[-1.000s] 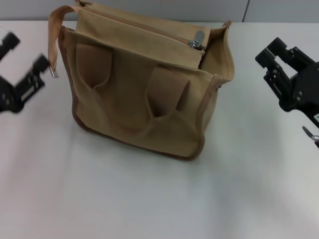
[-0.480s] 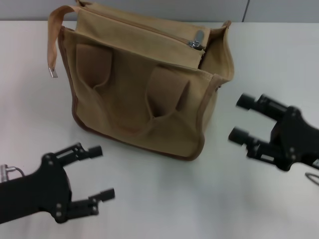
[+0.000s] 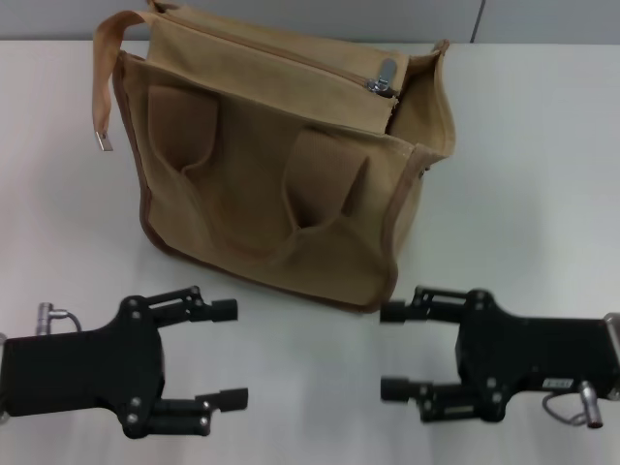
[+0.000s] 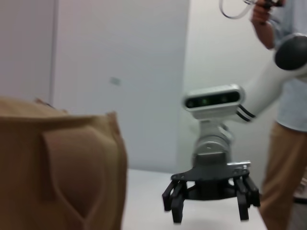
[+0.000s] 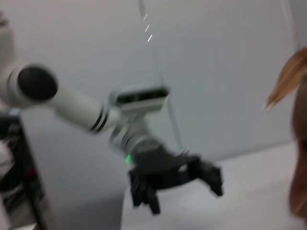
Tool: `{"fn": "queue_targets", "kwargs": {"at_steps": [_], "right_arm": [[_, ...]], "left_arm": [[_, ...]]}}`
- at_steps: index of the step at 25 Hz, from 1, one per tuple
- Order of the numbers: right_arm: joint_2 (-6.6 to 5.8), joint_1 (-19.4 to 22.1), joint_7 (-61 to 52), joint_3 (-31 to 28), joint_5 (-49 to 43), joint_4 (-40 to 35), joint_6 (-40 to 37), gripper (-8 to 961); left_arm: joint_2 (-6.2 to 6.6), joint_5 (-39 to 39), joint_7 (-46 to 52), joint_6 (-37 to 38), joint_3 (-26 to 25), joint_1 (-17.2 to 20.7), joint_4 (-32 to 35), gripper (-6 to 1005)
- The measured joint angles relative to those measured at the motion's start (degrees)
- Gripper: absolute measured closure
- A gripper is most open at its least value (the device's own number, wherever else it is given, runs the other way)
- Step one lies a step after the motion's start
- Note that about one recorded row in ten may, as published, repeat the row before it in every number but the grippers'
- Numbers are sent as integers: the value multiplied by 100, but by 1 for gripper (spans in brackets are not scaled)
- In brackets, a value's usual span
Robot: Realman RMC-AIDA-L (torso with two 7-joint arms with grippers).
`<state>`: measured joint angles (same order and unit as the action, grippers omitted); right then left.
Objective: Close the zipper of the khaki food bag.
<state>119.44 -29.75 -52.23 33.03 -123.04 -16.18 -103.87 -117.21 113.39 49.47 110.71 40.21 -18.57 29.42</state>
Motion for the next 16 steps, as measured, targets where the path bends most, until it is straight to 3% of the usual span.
{"fn": "queue_targets", "kwargs": {"at_steps": [2,16], "right_arm": [[-1,-63,-1,325,1,-3,164,186],[14,-163,38,449,-27,13,641,185]], "left_arm": [[-28,83,235,-9,185,-53,182,188],[-100,300,473,-91,224,-93,316,188]]}}
